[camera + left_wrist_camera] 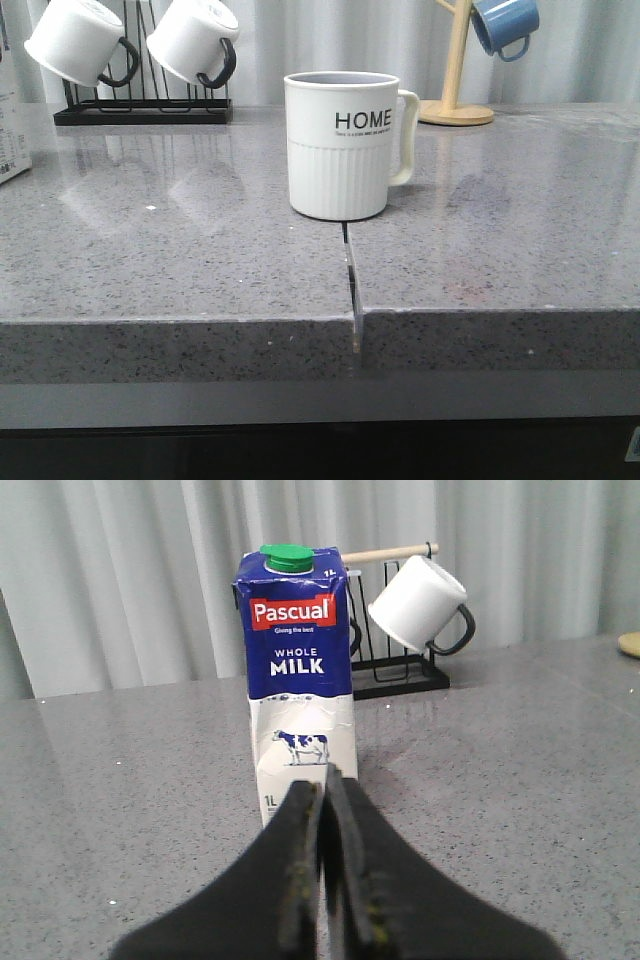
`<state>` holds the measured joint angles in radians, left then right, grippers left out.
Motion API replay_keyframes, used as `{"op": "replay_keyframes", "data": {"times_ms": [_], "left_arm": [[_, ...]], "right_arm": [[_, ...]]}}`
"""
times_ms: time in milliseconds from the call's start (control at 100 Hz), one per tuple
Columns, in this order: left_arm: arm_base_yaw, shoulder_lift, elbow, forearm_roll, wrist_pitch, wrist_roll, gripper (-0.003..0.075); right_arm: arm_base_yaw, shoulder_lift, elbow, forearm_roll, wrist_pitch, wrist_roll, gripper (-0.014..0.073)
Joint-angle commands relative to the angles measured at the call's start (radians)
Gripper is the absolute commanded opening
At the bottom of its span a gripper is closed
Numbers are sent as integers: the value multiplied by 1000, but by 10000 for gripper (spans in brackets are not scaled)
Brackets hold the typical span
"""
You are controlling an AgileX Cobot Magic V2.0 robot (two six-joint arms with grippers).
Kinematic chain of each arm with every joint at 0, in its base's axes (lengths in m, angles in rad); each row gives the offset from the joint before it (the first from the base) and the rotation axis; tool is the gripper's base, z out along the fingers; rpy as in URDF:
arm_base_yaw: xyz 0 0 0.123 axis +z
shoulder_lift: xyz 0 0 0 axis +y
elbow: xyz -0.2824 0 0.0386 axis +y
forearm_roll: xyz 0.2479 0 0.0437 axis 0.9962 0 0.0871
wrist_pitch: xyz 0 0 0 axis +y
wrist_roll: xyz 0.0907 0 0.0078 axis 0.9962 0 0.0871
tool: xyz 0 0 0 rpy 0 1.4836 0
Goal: Place milk next to cup
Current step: 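Reach the left gripper to the Pascual milk carton and grasp its top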
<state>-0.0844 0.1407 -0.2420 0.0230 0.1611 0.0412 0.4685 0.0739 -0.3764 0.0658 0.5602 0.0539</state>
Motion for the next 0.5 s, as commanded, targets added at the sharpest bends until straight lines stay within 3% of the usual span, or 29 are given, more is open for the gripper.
{"op": "replay_keyframes", "data": {"times_ms": [0,80,150,270,340,490], "left_arm": [[1,124,-112,38,2,-2,-20],[1,213,-174,30,19,-2,20],[1,284,-211,31,9,-2,146],[1,388,-255,25,-25,-5,538],[1,441,-259,0,-112,-13,708],[1,570,-265,-57,-295,-17,634]], "right_arm": [[-2,11,-24,-7,-71,-4,-5],[-2,11,-24,-7,-71,-4,-5],[-2,11,-24,-7,-71,-4,-5],[-2,11,-24,-7,-71,-4,-5],[-2,11,-24,-7,-71,-4,-5],[-2,11,-24,-7,-71,-4,-5]]}}
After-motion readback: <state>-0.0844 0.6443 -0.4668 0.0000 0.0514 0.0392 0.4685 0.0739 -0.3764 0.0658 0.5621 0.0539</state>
